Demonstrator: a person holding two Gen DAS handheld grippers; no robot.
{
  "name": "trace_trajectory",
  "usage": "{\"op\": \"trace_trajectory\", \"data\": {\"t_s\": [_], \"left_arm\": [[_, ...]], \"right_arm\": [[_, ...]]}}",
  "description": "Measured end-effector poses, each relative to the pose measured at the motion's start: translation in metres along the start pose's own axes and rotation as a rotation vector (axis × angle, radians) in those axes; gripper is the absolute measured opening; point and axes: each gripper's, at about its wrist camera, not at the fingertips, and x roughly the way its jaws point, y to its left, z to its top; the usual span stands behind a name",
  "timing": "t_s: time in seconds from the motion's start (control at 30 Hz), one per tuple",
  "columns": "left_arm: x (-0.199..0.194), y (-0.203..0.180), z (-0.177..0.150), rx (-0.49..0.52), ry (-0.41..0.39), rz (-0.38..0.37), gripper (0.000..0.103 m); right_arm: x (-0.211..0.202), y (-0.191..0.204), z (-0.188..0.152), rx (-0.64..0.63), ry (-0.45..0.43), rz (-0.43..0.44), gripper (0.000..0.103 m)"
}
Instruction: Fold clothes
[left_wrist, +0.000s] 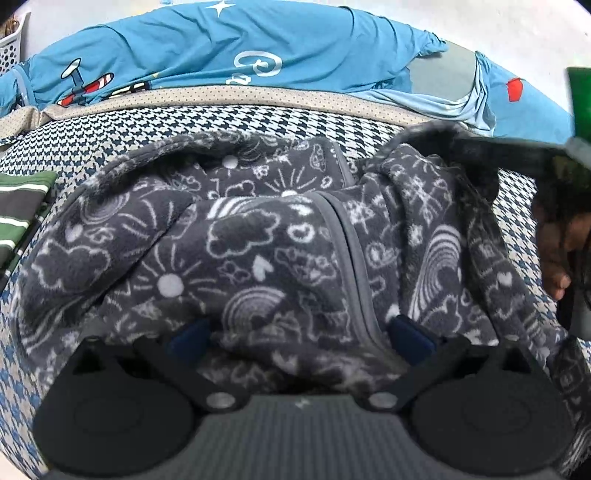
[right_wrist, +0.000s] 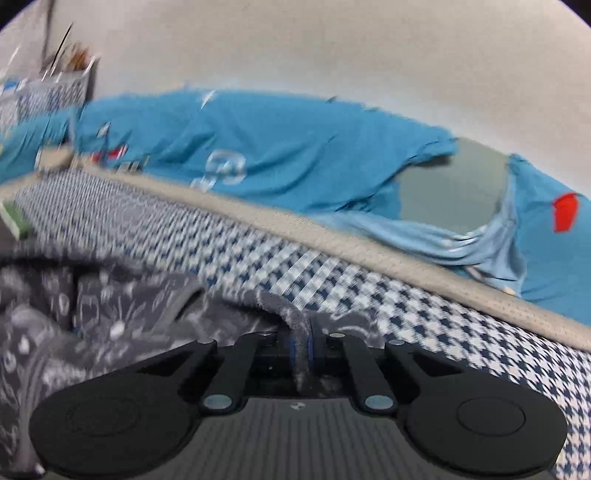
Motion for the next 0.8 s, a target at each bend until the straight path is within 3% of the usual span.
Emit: {"op": "trace_trajectory", "data": {"t_s": [0.33, 0.5, 0.8], "left_arm": [[-0.013, -0.012, 0.011, -0.028, -0.101, -0.044, 0.103], [-0.019, -0.019, 0.017, -0.040, -0.158, -0.084, 0.103], [-0.016, -0.038, 0.023, -0.013, -0.190, -0.140, 0.103]], "right_arm": [[-0.072, -0.046, 0.015, 0.124, -0.207, -0.210, 0.006], [-0.097, -0.083, 0.010, 0.229, -0.233, -0.310, 0.005], [-0.129, -0.134, -0.012, 0.322, -0.235, -0.430, 0.004]]}}
